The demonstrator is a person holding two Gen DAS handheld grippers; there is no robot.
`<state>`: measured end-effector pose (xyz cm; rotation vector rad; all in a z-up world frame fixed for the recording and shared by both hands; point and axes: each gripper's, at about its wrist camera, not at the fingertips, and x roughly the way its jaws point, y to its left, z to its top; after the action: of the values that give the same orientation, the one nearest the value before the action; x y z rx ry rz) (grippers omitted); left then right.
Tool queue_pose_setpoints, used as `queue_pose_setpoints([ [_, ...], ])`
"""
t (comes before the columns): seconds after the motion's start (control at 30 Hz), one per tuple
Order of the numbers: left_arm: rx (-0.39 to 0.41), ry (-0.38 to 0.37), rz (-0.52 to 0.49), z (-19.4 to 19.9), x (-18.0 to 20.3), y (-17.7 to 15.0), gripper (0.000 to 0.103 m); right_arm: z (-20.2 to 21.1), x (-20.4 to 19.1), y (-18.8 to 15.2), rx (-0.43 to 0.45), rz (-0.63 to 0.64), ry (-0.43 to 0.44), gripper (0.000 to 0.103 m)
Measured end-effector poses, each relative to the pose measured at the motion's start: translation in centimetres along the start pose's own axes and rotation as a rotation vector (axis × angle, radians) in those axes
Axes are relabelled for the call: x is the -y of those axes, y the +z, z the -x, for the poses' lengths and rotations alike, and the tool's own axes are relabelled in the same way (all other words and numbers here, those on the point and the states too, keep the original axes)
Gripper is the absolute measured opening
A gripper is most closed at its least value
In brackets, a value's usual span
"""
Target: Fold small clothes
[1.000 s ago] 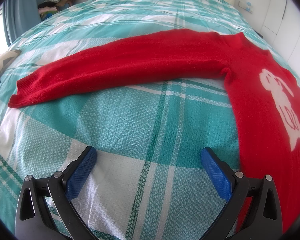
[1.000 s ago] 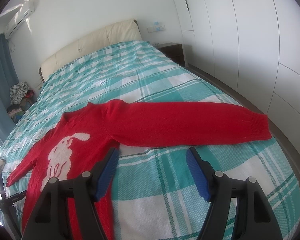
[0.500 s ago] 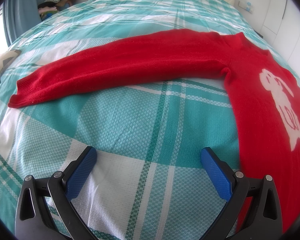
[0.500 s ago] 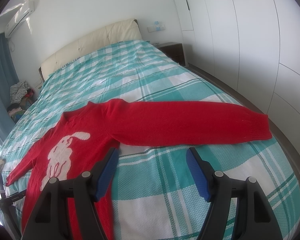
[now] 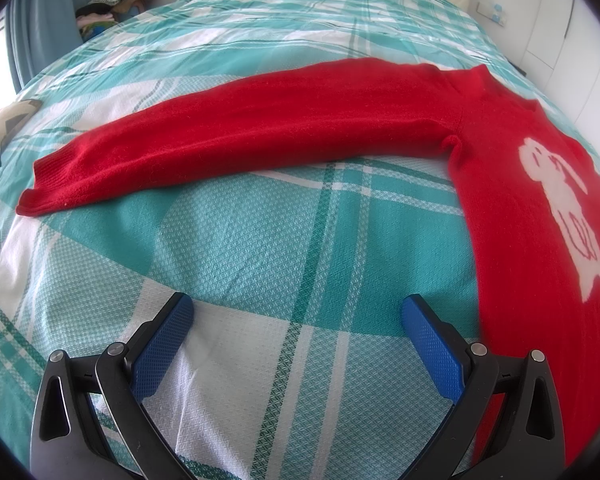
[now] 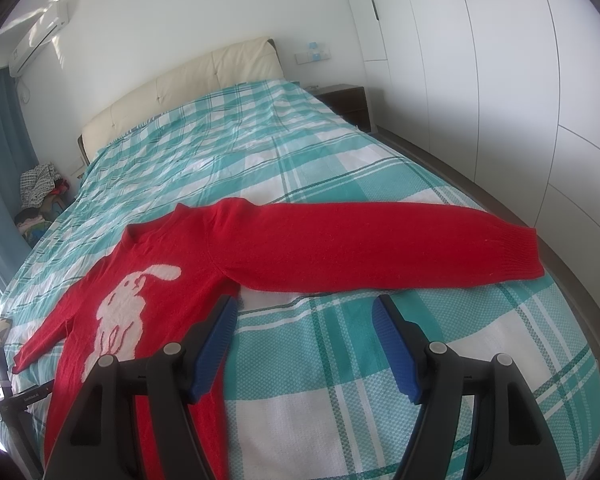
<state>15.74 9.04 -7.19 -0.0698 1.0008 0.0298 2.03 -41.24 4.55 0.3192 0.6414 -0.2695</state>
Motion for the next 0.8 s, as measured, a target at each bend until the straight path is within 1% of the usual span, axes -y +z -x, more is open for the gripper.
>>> queue_pose_setpoints([
  [0.6,0.000,0.000,0.000,-0.01,0.00,-0.01,0.103,-0.01,0.04,-0.03,0.000,0.000,0.000,0.070],
  [0.8,0.000,0.000,0.000,-0.01,0.00,-0.01,0.103,0.02,0.21,-0.04,0.004,-0.021,0.006,0.070],
])
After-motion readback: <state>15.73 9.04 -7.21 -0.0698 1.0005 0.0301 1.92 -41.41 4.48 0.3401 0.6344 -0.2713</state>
